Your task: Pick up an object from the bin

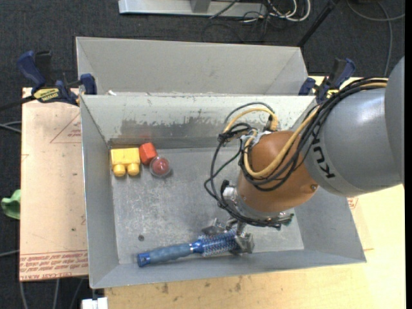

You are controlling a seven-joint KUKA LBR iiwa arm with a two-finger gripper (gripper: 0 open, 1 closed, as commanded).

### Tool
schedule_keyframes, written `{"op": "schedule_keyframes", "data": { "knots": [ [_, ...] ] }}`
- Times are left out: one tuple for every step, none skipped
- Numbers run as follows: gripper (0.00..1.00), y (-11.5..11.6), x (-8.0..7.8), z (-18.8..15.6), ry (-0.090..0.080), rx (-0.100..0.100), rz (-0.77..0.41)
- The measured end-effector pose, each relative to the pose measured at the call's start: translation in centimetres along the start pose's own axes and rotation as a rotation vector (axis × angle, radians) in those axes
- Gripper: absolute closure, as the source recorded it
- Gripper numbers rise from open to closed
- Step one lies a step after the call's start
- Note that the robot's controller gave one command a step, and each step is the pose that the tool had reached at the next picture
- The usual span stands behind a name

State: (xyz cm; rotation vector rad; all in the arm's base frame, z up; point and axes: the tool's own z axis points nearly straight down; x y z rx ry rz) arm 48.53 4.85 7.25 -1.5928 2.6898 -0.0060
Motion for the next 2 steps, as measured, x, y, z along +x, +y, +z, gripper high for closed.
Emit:
{"op": "schedule_keyframes", "data": {
  "knots": [
    [1.00, -4.1, -1.1, -9.4, 0.003, -0.001, 0.074],
    [1.00, -4.9, -1.5, -14.1, 0.006, -0.006, 0.049]
  ]
}}
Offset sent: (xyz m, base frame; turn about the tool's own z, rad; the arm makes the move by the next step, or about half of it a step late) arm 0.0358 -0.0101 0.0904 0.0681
